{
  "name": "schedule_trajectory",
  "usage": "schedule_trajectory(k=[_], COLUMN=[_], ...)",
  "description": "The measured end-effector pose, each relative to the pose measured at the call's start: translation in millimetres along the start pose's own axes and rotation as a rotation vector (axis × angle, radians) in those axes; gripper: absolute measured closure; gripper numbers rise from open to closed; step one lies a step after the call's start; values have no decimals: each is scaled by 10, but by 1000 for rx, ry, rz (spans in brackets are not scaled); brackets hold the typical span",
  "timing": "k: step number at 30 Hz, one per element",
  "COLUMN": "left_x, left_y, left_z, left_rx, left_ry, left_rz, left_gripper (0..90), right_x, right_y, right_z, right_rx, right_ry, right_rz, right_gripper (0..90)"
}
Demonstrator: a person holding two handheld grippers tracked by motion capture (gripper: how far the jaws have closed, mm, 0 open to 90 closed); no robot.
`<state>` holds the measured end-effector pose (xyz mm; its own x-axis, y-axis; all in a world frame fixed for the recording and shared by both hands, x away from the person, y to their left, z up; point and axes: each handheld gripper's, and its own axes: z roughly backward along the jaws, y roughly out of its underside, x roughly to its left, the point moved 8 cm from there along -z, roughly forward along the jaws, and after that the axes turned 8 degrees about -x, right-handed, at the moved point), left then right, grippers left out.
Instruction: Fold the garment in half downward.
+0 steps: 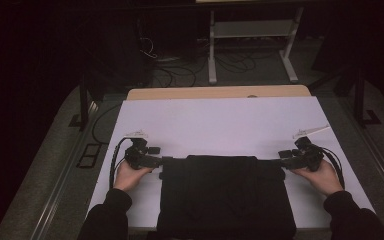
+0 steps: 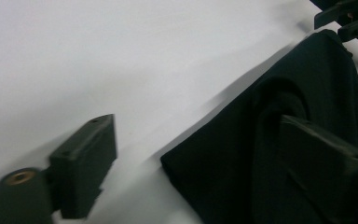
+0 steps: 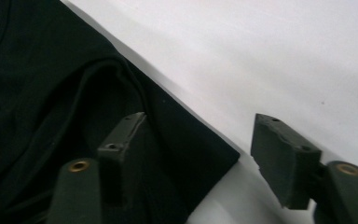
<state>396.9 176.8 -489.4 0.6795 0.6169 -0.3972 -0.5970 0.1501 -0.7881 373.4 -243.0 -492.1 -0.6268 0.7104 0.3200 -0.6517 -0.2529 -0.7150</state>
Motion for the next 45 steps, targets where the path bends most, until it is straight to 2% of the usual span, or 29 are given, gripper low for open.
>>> schedule_trajectory(k=[3, 9, 14, 17, 20, 26, 30, 37, 40, 45], left_x=[19, 48, 27, 29, 19, -2, -20, -19, -33, -84], left_y=[5, 32, 44, 52, 57, 86, 93, 108, 109, 113], left_z=[17, -16, -37, -56, -74, -99, -106, -97, -108, -134], left_rx=[6, 40, 58, 66, 74, 102, 111, 133, 140, 166], left_ry=[5, -14, -2, -25, -28, -22, -15, -23, -53, -70], left_rz=[7, -17, -30, -40, -49, -57, -60, -69, -87, -131], left_gripper=[184, 221, 275, 340, 418, 497, 546, 693, 730, 839], right_x=[-40, -50, -47, -48, -59, -45, -39, -29, -28, -26], right_y=[34, 54, 65, 66, 68, 77, 76, 74, 80, 85], right_z=[-8, -12, -32, -36, -44, -51, -51, -49, -59, -64], right_rx=[13, 23, 35, 39, 38, 44, 44, 48, 58, 62], right_ry=[5, 3, 12, 21, 35, 7, 7, 7, 6, -3], right_rz=[-4, 4, 7, 6, -4, -26, -23, -11, -22, -42], right_gripper=[412, 480, 554, 629, 703, 849, 861, 870, 873, 872])
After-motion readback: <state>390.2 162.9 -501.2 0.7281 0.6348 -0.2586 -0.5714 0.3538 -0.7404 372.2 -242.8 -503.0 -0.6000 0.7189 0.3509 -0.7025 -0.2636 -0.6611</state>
